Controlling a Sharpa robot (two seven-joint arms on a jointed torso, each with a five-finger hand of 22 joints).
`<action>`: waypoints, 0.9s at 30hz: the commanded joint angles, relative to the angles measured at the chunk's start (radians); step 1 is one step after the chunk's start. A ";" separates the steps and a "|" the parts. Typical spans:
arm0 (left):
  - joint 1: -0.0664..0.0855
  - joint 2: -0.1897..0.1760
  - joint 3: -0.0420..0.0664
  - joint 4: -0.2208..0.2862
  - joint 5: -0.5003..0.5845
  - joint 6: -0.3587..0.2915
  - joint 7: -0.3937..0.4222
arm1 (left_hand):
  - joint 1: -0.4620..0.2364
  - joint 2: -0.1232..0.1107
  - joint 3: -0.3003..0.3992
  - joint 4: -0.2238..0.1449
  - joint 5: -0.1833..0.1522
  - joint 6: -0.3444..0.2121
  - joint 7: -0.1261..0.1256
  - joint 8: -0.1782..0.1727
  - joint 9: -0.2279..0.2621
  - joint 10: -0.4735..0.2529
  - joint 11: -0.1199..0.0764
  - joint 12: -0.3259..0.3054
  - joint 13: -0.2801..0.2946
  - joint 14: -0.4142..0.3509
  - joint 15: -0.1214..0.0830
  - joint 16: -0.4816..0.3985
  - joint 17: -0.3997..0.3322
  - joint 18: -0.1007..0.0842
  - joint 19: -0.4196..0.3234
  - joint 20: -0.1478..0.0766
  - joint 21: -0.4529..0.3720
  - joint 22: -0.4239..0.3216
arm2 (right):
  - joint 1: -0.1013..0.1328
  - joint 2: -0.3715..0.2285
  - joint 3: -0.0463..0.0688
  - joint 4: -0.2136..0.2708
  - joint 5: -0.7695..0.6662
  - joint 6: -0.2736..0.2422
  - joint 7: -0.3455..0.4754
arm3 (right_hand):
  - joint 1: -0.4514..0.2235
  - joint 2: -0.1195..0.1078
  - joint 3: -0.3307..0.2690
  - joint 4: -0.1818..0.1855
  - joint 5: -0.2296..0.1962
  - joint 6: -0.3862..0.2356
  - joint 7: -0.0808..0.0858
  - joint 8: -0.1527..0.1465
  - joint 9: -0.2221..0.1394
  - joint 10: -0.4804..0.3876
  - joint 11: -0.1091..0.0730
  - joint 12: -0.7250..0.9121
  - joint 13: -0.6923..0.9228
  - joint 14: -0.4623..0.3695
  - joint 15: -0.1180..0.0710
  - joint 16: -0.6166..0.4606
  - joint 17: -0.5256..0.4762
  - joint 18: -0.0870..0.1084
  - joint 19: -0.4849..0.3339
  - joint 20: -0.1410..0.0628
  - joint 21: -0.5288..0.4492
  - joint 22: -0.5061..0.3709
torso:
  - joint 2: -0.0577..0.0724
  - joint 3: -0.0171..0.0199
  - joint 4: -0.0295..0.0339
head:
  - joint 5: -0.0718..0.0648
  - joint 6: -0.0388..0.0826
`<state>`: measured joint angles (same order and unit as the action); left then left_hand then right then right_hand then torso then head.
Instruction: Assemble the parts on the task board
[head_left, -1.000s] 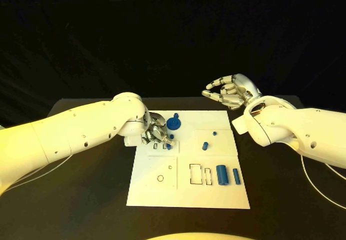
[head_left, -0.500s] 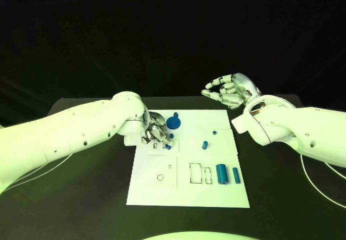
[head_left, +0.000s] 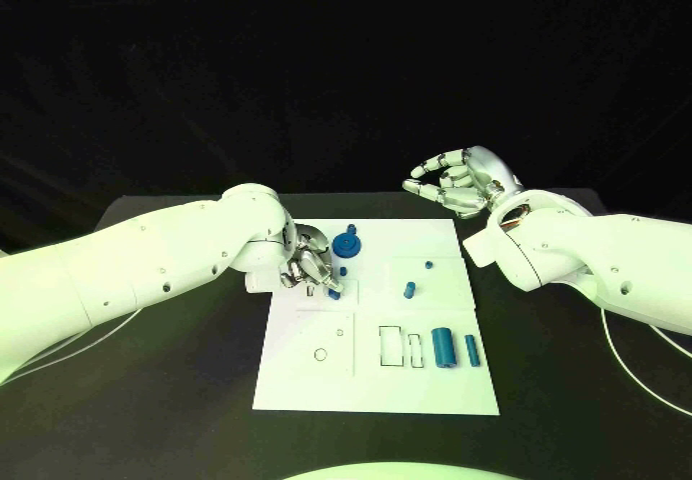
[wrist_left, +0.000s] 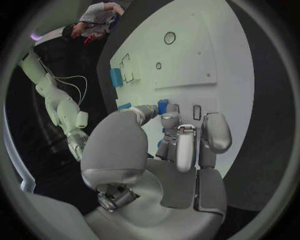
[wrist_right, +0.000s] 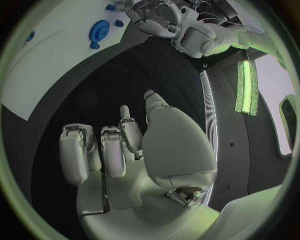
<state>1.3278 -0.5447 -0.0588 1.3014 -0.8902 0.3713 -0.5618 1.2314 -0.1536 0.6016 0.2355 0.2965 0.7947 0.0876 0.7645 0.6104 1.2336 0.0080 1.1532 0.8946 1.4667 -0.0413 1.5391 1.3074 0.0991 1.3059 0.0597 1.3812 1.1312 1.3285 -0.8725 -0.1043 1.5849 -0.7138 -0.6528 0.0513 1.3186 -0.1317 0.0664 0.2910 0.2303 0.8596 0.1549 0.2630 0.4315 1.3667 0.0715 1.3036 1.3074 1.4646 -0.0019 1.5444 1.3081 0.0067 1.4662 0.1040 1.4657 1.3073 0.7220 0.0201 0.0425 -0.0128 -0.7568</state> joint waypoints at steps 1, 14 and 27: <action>-0.001 -0.007 0.001 0.009 0.025 -0.059 0.031 | -0.027 -0.005 0.223 -0.213 0.016 0.016 -0.003 0.002 0.024 0.017 -0.002 0.007 0.007 0.083 -0.012 0.004 0.190 -0.009 0.013 0.000 0.007 0.011 | 0.000 0.000 0.000 0.000 -0.010 0.014 0.006 | 0.001 0.013 -0.001 -0.001 0.005 -0.005 -0.002 0.006 -0.001 -0.002 -0.001 -0.001 0.049 0.090 -0.002 -0.005 0.200 0.018 0.060 -0.003 -0.002 0.212 | 0.000 -0.0002 -0.0010 | -0.001 0.000; -0.007 -0.060 0.006 0.053 0.049 -0.190 0.070 | -0.074 -0.042 0.260 -0.257 0.149 0.070 -0.018 -0.007 0.038 0.068 -0.018 0.025 0.050 0.086 -0.026 0.006 0.198 -0.019 0.046 -0.014 0.034 0.063 | -0.001 -0.004 -0.003 -0.002 -0.009 0.013 0.006 | -0.002 0.016 -0.001 0.001 0.010 -0.004 -0.002 0.008 -0.001 0.000 -0.002 0.001 0.050 0.090 -0.002 -0.005 0.201 0.017 0.061 -0.004 -0.002 0.213 | 0.000 -0.0004 0.0020 | -0.005 -0.001; -0.024 -0.106 0.002 0.107 -0.044 -0.234 0.075 | -0.077 -0.048 0.263 -0.263 0.164 0.080 -0.022 -0.010 0.040 0.076 -0.021 0.026 0.054 0.087 -0.029 0.007 0.201 -0.021 0.054 -0.016 0.040 0.075 | -0.001 -0.015 -0.004 -0.001 -0.009 0.011 0.006 | -0.002 0.016 -0.001 0.001 0.010 -0.004 -0.002 0.008 -0.001 0.000 -0.002 0.001 0.050 0.090 -0.002 -0.005 0.201 0.017 0.061 -0.004 -0.002 0.213 | 0.000 -0.0019 0.0038 | -0.005 -0.007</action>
<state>1.3057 -0.6512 -0.0569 1.4032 -0.8947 0.1654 -0.5033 1.1608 -0.2049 0.6499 0.1931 0.4564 0.8550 0.0766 0.7603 0.6379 1.3017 -0.0139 1.1732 0.9478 1.4669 -0.0625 1.5401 1.3074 0.0832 1.3529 0.0412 1.4171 1.2055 1.3279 -0.8869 -0.1083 1.5830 -0.7139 -0.6522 0.0510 1.3172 -0.1222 0.0664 0.2910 0.2361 0.8596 0.1549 0.2670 0.4315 1.3667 0.0716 1.3036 1.3073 1.4646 -0.0020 1.5444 1.3078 0.0067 1.4662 0.1040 1.4658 1.3078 0.7220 0.0189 0.0457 -0.0191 -0.7632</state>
